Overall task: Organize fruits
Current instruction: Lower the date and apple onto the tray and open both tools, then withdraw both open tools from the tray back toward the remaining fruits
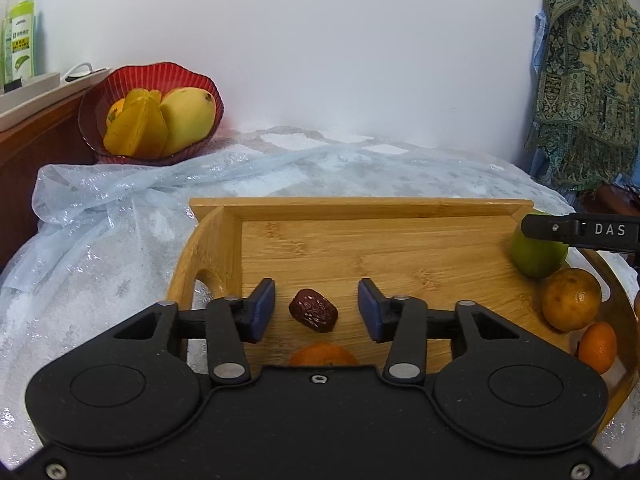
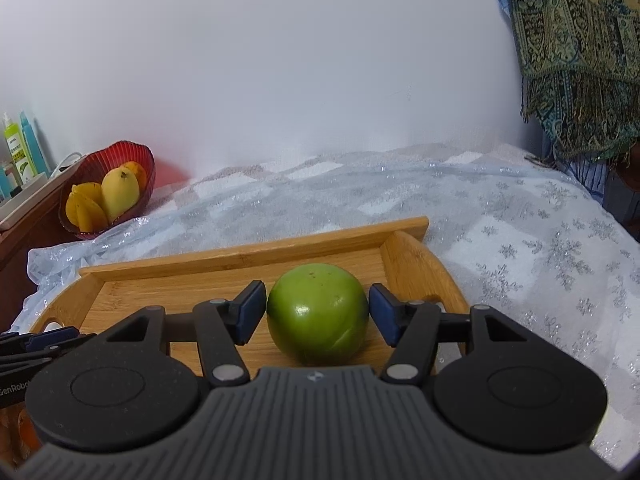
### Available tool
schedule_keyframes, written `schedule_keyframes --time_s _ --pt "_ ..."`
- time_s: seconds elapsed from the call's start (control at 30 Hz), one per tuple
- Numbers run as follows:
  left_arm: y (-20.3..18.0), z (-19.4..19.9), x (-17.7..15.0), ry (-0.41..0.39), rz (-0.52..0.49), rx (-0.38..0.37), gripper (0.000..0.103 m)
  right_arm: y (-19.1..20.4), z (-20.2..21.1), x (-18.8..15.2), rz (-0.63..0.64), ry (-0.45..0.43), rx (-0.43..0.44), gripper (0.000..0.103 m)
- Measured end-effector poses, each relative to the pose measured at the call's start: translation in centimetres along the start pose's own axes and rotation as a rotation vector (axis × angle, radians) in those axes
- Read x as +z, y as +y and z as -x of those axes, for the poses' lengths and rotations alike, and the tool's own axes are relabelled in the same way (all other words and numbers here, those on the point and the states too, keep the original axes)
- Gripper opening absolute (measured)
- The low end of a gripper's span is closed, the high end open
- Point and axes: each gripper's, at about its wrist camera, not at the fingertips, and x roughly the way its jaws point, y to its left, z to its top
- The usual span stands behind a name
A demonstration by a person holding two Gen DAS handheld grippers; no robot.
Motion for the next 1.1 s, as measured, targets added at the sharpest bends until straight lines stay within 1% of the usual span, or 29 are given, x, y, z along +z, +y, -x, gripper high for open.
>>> schedule_keyframes --time_s 0.03,0.13,0.27,0.37,0.43,0.5,0.57,0.63,0.83,1.0,1.1 --pt "0.1 0.1 0.0 -0.001 0.003 0.000 0.045 0.0 0.2 0.0 0.003 -0.006 -0.004 0.073" --pt "0.3 0.4 0.1 -0.003 0.019 -0.003 0.048 0.1 0.6 0.1 0.006 -0.018 -0.011 0.073" --pt "0.5 0.9 0.2 -0.015 0.023 0.000 0.054 0.4 1.3 0.1 0.017 -0.045 -0.012 0.078" --pt "0.5 1.5 0.3 -0.030 0.022 -0.006 0.060 0.5 1.9 0.2 0.020 -0.071 -0.009 0.082" --pt "0.5 2.0 0.3 -0.041 0.021 -0.010 0.068 0.5 2.5 0.2 0.016 -0.086 -0.005 0.084" --pt "0.4 2.6 0.2 -0.056 0.018 -0.012 0.073 0.6 3.0 0.1 0.015 -0.100 -0.001 0.086" --pt "0.3 3.3 0.1 -0.070 0.012 -0.015 0.077 0.7 3.6 -0.1 0.016 -0.116 0.001 0.088" --pt "0.2 4.0 -0.1 -0.081 0.009 -0.020 0.083 0.9 4.3 -0.4 0.017 -0.130 0.007 0.090" --pt "-0.1 6.6 -0.6 -0.117 0.008 -0.039 0.087 1.9 6.9 -1.8 0.036 -0.179 0.026 0.091" --pt "0.0 9.2 -2.0 -0.144 0.020 -0.048 0.090 2.6 8.9 -3.3 0.076 -0.247 0.026 0.093" --pt "-0.1 10.6 -3.1 -0.162 0.008 -0.038 0.092 2.9 9.8 -4.8 0.100 -0.251 0.022 0.093"
